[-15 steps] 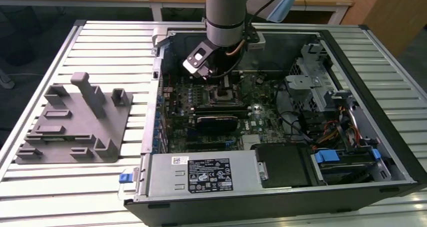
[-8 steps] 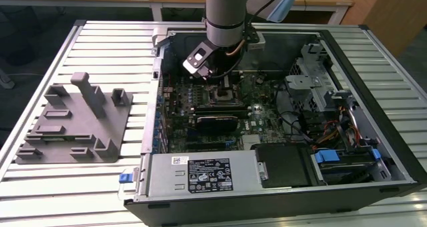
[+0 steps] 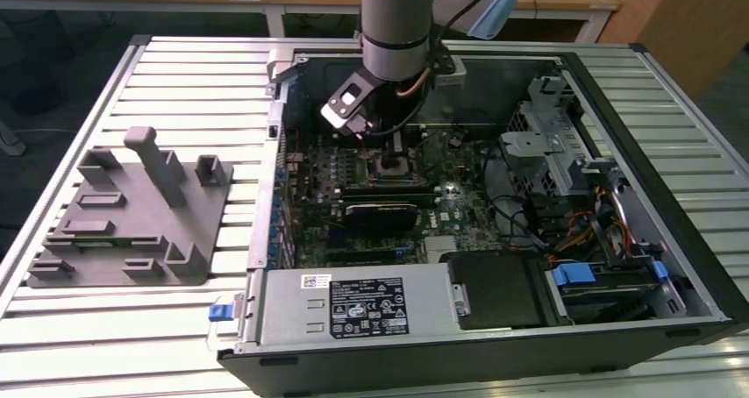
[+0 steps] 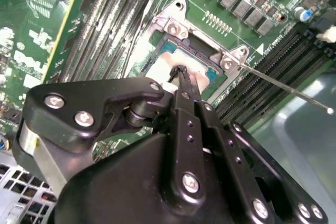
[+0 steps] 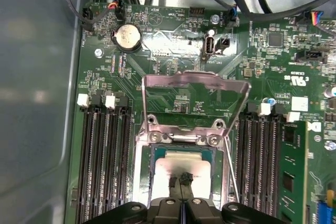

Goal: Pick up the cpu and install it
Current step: 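Place the cpu into insertion slot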

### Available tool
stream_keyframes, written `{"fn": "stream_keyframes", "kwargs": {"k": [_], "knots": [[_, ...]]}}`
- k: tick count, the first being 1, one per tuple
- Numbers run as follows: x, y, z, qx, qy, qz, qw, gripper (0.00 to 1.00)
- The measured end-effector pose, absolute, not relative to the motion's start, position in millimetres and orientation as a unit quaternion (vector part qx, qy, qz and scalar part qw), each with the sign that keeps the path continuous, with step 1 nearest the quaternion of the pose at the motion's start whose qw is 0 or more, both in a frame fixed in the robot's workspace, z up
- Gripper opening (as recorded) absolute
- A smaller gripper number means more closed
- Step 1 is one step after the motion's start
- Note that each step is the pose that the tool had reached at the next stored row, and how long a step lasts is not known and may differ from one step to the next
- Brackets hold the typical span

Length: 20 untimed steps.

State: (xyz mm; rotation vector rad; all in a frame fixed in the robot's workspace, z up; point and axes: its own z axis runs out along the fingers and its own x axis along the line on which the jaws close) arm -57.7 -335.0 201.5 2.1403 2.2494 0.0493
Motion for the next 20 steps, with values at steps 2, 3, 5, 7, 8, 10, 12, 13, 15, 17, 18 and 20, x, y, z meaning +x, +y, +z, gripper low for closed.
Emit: {"fn": "stream_keyframes", "kwargs": {"k": [2,3,5,7,8,10,12,13,15,17,18,20], "knots": [[-57.7,-335.1,204.8,0.689,0.724,0.016,0.018,0.11],[-57.7,-335.1,207.0,0.689,0.724,0.016,0.018,0.11],[-57.7,-335.1,212.6,0.689,0.724,0.016,0.018,0.11],[-57.7,-335.1,217.8,0.689,0.724,0.016,0.018,0.11],[-57.7,-335.1,220.3,0.689,0.724,0.016,0.018,0.11],[-57.7,-335.1,224.6,0.689,0.724,0.016,0.018,0.11],[-57.7,-335.1,227.7,0.689,0.724,0.016,0.018,0.11],[-57.3,-335.1,227.8,0.689,0.724,0.016,0.018,0.11],[-55.9,-335.1,227.8,0.689,0.724,0.016,0.018,0.11],[-54.3,-334.8,227.9,0.689,0.724,0.016,0.018,0.11],[-53.5,-334.7,227.9,0.689,0.724,0.016,0.018,0.11],[-51.9,-334.4,228.2,0.689,0.724,0.016,0.018,0.11]]}}
